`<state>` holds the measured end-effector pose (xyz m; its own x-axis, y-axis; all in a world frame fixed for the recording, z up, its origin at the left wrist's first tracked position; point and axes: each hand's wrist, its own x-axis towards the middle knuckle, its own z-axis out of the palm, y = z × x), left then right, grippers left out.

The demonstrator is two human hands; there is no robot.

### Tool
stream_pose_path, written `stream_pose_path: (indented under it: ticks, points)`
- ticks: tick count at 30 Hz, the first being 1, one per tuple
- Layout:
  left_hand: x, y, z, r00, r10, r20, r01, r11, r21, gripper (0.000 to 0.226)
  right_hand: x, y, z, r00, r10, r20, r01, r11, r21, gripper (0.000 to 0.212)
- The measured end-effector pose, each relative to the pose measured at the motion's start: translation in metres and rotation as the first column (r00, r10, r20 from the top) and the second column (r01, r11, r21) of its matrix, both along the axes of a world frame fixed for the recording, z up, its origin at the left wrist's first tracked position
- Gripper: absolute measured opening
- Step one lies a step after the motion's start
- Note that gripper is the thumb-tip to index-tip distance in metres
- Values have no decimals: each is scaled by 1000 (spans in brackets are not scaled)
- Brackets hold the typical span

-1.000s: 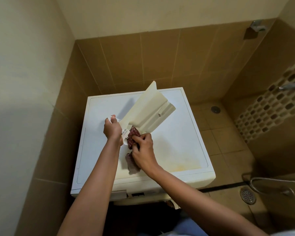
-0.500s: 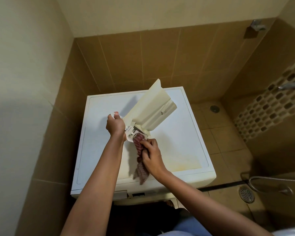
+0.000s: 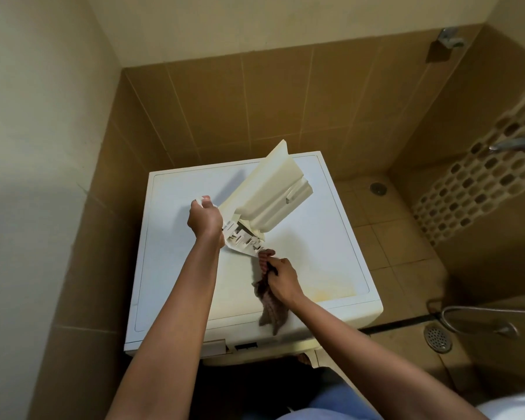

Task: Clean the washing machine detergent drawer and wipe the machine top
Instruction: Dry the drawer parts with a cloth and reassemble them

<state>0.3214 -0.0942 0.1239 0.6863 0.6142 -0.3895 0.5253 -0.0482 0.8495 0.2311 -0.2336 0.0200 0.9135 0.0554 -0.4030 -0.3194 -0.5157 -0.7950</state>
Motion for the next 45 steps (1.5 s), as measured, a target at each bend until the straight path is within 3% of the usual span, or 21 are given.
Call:
stream_pose_path:
  ticks: [6, 12, 17, 21, 23, 25, 28, 30, 33, 38, 41, 45]
  points:
    - [-1, -3, 1, 1000, 12, 3, -12, 1000, 5, 39, 8, 16, 6, 996, -21, 81, 15, 997, 72, 20]
    - [-2, 5, -5, 999, 39, 0, -39, 999, -9, 36, 25, 13, 21, 995, 94, 21, -93, 995, -22, 19]
    - [-8, 14, -5, 997, 77, 3, -76, 989, -130, 33, 10, 25, 23, 956, 106, 273, -91, 994, -65, 19]
    - [-10, 24, -1, 997, 81, -18, -83, 975, -208, 32, 9, 14, 9, 924, 257, 283, -147, 922, -358, 37]
    - [-15, 28, -3, 997, 73, -22, -76, 966, -247, 31, 16, 7, 8, 914, 290, 285, -132, 874, -467, 32]
    - [-22, 30, -3, 998, 59, -30, -65, 953, -295, 27, 25, 2, 15, 847, 336, 411, -62, 831, -552, 20]
    - [-23, 38, 7, 998, 36, -46, -51, 927, -372, 23, 36, -10, 29, 640, 482, 598, -1, 779, -627, 19]
    - [-23, 45, 16, 999, 7, -52, -30, 889, -457, 22, 41, -19, 39, 506, 494, 707, 46, 803, -594, 23]
    - [-23, 54, 21, 993, -91, -71, 47, 878, -477, 31, 49, -29, 59, 421, 446, 790, 73, 852, -519, 23]
    - [-32, 49, 9, 985, -171, -1, 142, 824, -548, 56, 63, -31, 97, 490, 363, 793, 39, 899, -436, 32]
    - [-38, 35, 1, 982, -96, 164, 182, 723, -666, 63, 71, -27, 114, 616, 297, 730, -17, 931, -364, 33]
    - [-46, 10, -4, 967, -16, 253, 171, 780, -603, 51, 86, -28, 126, 802, 96, 589, -29, 992, -123, 36]
